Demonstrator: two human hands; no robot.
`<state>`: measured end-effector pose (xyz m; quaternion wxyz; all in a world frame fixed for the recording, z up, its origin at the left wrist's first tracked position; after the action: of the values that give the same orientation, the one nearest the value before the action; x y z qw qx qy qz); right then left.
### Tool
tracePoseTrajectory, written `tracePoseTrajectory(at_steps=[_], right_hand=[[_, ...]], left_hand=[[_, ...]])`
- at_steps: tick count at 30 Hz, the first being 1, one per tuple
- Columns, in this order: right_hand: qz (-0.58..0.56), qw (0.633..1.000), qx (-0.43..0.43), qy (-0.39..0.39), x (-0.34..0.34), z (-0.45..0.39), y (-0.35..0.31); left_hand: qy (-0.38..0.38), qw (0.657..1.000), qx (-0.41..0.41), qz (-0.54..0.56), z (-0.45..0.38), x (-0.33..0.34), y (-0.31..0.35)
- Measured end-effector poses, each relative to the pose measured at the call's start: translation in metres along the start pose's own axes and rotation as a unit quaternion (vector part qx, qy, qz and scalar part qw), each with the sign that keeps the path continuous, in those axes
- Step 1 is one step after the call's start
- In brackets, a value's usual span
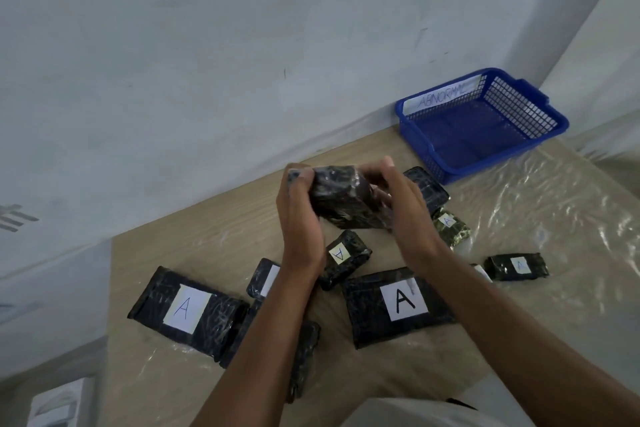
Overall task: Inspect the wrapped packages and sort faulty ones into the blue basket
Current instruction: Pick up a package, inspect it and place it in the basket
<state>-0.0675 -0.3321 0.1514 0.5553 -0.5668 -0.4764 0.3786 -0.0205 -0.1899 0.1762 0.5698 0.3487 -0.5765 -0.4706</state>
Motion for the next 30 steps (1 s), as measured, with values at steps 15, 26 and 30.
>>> tracePoseTrajectory(at_steps=[15, 26, 30], right_hand=[[-0.123, 0.933, 0.267, 0.206, -0.164, -0.005, 0.079], [0.215, 0.921, 0.031, 0.323, -0.358, -0.112, 0.033], [0.251, 0.923, 0.014, 0.290, -0.373, -0.153, 0.034]], left_hand=[[-0.090, 0.990, -0.108, 0.015, -0.034, 0.093, -0.074], [0.022, 0.955, -0.150, -0.255, -0.124, 0.198, -0.168], [0.081, 0.924, -0.168, -0.333, -0.159, 0.204, -0.196]])
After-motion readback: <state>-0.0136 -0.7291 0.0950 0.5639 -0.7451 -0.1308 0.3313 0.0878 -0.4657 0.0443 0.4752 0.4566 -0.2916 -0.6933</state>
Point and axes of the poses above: each hand's wrist, its own z-axis away from the middle knuckle, its own x-axis out of the palm, y = z × x, the point moved 10 cm from there along -z, towards the middle knuckle, and after that the axes turned 11 degrees about -x, right-handed, at the moved point
